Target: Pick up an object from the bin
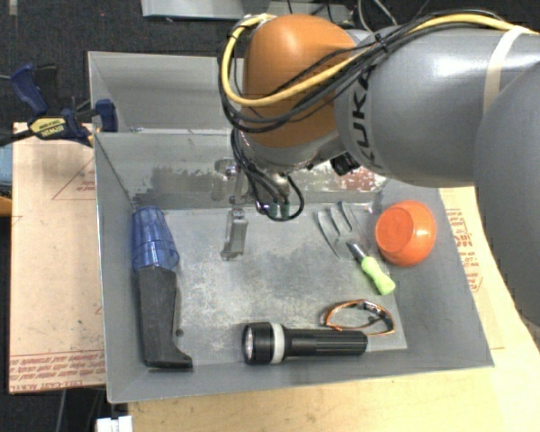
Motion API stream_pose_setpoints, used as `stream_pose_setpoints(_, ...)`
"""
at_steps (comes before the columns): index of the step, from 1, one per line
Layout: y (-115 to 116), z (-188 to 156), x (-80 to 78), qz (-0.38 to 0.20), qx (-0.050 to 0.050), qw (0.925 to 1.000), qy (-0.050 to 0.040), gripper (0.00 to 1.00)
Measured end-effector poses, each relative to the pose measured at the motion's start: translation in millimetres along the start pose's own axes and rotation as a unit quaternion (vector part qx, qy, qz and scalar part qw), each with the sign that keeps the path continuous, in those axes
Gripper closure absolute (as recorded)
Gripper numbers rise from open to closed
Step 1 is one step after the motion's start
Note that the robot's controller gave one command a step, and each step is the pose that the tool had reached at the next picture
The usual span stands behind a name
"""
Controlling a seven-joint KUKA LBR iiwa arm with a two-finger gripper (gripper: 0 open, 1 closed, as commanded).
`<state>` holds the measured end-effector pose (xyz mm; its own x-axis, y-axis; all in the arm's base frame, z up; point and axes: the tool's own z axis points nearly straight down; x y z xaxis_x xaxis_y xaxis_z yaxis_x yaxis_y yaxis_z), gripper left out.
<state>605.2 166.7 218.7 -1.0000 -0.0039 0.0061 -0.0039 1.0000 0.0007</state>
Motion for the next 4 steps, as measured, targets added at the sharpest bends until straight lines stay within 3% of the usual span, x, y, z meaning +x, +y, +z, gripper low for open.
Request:
stream_pose_setpoints(1,-1.2,-5.0,-1.6,0.002,0.000,1.0000,-0.0038,0.00)
stream_pose_setpoints(2,39.3,79.5,-19.4,-0.154,0.000,0.9880,-0.0050,0.00)
stream_pose_setpoints(3,70.0,57.3,-30.3,-0.206,-0.001,0.9785,-0.0083,0.00)
stream_pose_setpoints(4,86.3,91.5,-20.4,-0.386,-0.001,0.9224,-0.0051,0.00)
